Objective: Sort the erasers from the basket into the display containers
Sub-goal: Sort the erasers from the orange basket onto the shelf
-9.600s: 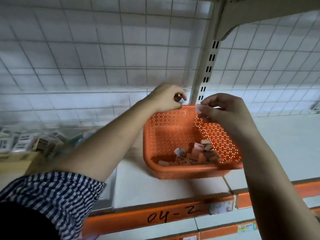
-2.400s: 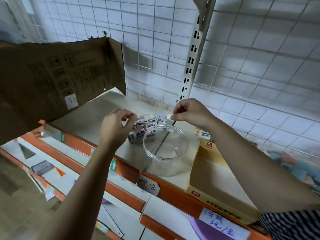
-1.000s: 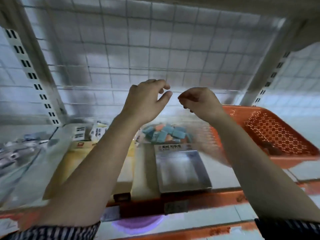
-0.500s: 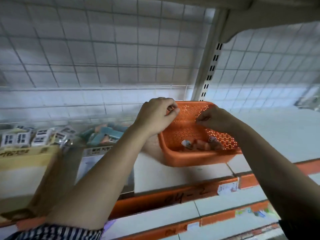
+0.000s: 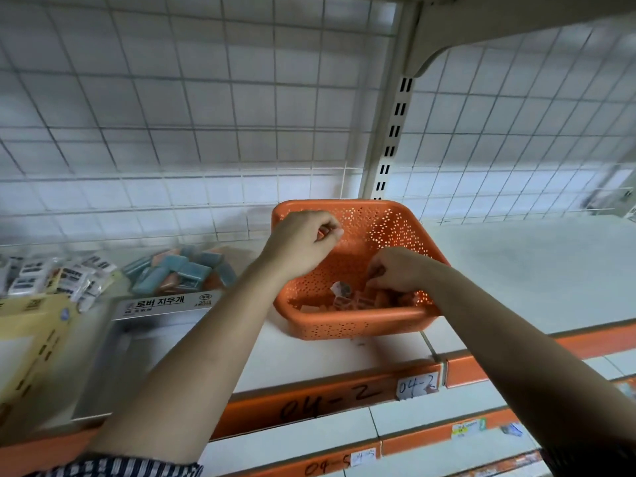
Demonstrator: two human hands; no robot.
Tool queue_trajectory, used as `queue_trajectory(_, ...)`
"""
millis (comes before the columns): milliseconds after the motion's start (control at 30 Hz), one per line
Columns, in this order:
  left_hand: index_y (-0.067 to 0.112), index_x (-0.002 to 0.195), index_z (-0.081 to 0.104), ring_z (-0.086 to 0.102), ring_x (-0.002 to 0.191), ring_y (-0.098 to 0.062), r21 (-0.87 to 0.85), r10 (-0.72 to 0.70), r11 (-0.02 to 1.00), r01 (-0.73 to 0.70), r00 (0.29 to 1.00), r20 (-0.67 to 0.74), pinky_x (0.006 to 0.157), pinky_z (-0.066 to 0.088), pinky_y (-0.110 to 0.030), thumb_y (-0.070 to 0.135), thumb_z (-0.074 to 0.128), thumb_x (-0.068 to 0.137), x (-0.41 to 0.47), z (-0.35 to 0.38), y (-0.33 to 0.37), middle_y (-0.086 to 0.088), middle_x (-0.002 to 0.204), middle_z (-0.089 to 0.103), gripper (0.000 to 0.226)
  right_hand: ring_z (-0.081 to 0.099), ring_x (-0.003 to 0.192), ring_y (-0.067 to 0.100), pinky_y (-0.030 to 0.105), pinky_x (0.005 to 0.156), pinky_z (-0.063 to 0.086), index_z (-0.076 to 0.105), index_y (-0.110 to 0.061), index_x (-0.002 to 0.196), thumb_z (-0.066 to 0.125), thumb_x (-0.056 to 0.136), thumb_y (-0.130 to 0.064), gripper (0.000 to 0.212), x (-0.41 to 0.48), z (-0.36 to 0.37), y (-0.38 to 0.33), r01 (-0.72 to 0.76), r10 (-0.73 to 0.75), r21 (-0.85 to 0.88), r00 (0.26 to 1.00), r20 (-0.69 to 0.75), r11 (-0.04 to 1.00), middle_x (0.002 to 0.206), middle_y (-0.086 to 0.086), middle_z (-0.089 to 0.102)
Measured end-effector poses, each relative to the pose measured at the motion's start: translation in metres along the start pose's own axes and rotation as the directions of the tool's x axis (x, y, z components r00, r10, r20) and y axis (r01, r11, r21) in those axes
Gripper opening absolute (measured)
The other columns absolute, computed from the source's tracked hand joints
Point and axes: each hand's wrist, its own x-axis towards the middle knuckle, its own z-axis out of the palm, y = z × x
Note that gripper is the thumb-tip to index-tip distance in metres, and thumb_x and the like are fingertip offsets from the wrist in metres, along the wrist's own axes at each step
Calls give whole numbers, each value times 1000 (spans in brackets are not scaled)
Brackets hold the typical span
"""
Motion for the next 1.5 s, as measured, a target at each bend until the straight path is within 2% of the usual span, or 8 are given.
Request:
queue_trajectory(233, 18, 103, 71, 60, 95, -6, 28, -24, 999, 22, 997, 74, 84, 46, -25, 26, 57, 96, 8, -1, 3, 8, 103, 69, 17, 57, 78, 12, 22, 70, 42, 71, -18, 94, 68, 89, -26, 10, -2, -2, 4, -4, 12, 64, 993, -121, 998, 83, -5, 62)
queue_trajectory(400, 16, 107, 70, 62, 85, -8, 126, -81, 992, 22, 869, 488, 80, 47, -26, 24, 55, 98, 24, 10, 16, 9, 91, 65, 20, 57, 64, 3, 9, 54, 36, 64, -17, 82, 59, 94, -22, 14, -3, -9, 10, 125, 97, 410, 872, -480, 903, 69, -11, 61)
queue_trajectory(567, 14, 88, 59, 62, 70, -18, 223, -163, 975, 10, 712, 683, 66, 50, -31, 25, 49, 100, 39, 36, 20, -8, 87, 67, 19, 65, 82, 20, 40, 76, 52, 64, -22, 86, 60, 94, -20, 8, 0, -12, 12, 246, 205, 642, 814, -543, 726, 83, 1, 70)
queue_trajectory(800, 11, 88, 56, 58, 75, -23, 143, -274, 955, 258, 596, 755, 64, 49, -30, 25, 47, 102, 35, 56, 14, -10, 81, 58, 22, 67, 85, 24, 45, 77, 54, 63, -28, 83, 61, 93, -22, 12, -2, -12, 13, 260, 196, 639, 811, -552, 724, 89, 3, 71)
queue_trajectory(1000, 9, 96, 64, 56, 81, -20, 241, -220, 969, 52, 621, 752, 68, 45, -31, 35, 63, 92, 37, 52, 17, -4, 92, 64, 27, 65, 79, 20, 38, 66, 53, 63, -27, 83, 61, 94, -20, 13, -6, -14, 10, 262, 189, 647, 820, -540, 716, 89, 2, 71)
queue_trajectory(1167, -6, 105, 62, 63, 79, -26, 52, -226, 959, 279, 640, 734, 82, 55, -43, 15, 61, 95, 32, 42, 17, -17, 88, 65, 23, 65, 79, 17, 33, 67, 53, 66, -14, 92, 61, 94, -19, 8, -12, -18, 6, 298, 187, 667, 812, -553, 683, 86, 2, 71)
queue_trajectory(1333, 8, 96, 67, 70, 74, -15, 102, -137, 989, 109, 931, 338, 72, 58, -35, 20, 64, 91, 18, 9, 20, -3, 90, 71, 13, 67, 74, 13, 24, 62, 50, 62, -10, 97, 54, 97, -18, 12, -13, -29, -17, 340, 148, 683, 823, -549, 646, 86, 5, 71)
queue_trajectory(1500, 16, 85, 65, 68, 63, -11, -179, -172, 970, 163, 984, -38, 59, 49, -21, 15, 64, 90, -17, -46, 0, 3, 73, 68, 5, 68, 66, 20, 26, 52, 44, 54, -5, 107, 48, 101, -17, 15, -6, -28, -59, 393, 69, 732, 856, -512, 556, 87, 13, 71)
